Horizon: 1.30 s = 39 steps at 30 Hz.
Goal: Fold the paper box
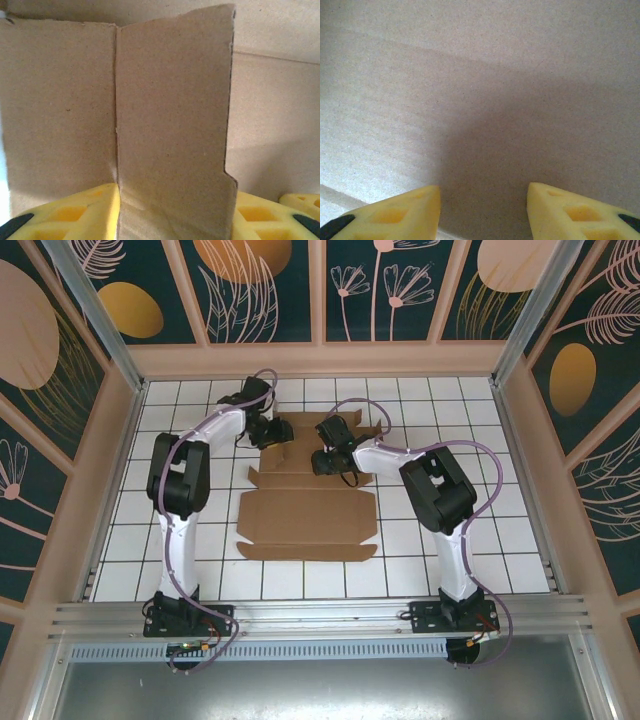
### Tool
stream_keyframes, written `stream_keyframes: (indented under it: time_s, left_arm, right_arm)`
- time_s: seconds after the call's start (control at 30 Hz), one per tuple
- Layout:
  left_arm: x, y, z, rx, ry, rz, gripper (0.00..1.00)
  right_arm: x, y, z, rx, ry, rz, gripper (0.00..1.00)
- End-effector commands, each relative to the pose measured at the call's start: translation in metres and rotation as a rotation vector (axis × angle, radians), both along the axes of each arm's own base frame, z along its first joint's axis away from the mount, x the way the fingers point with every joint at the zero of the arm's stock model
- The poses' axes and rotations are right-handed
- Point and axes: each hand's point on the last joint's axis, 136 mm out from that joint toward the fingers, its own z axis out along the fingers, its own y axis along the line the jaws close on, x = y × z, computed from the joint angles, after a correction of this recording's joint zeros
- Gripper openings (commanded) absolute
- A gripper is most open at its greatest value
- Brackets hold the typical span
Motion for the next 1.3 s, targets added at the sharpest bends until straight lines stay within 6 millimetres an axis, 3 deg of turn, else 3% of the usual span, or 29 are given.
stream_keyframes:
  time_s: [0.0,0.2,0.33,0.5,0.73,1.0,1.13,1.27]
  left_arm:
    - [-0.001,-0.008,-0.021,-0.035,0.046,0.015,0.5]
    - [-0.001,-0.017,-0.025,-0.081,0.043,0.012,0.54]
    - [0.006,-0.015,0.001,-0.069,-0.019,0.001,0.57]
    - [0.013,0.013,0.027,0.091,-0.071,0.036,0.56]
    - [0.003,0.06,0.053,0.318,-0.111,0.063,0.56]
    - [-0.001,0.091,0.06,0.425,-0.132,0.106,0.3]
    - [0.0,0.1,0.048,0.483,-0.115,0.11,0.09]
    - [0.002,0.109,0.038,0.545,-0.105,0.115,0.0]
  right_arm:
    - [-0.052,-0.009,-0.062,-0.076,0.232,0.029,0.5]
    - [-0.054,-0.012,-0.065,-0.084,0.239,0.024,0.51]
    - [-0.054,-0.014,-0.065,-0.085,0.235,0.017,0.53]
    - [-0.052,-0.015,-0.063,-0.084,0.23,0.013,0.53]
    - [-0.052,-0.019,-0.063,-0.096,0.221,0.009,0.53]
    - [-0.052,-0.02,-0.063,-0.102,0.214,0.007,0.46]
    - [-0.052,-0.021,-0.063,-0.11,0.21,0.005,0.45]
    - [-0.052,-0.023,-0.062,-0.113,0.207,0.001,0.44]
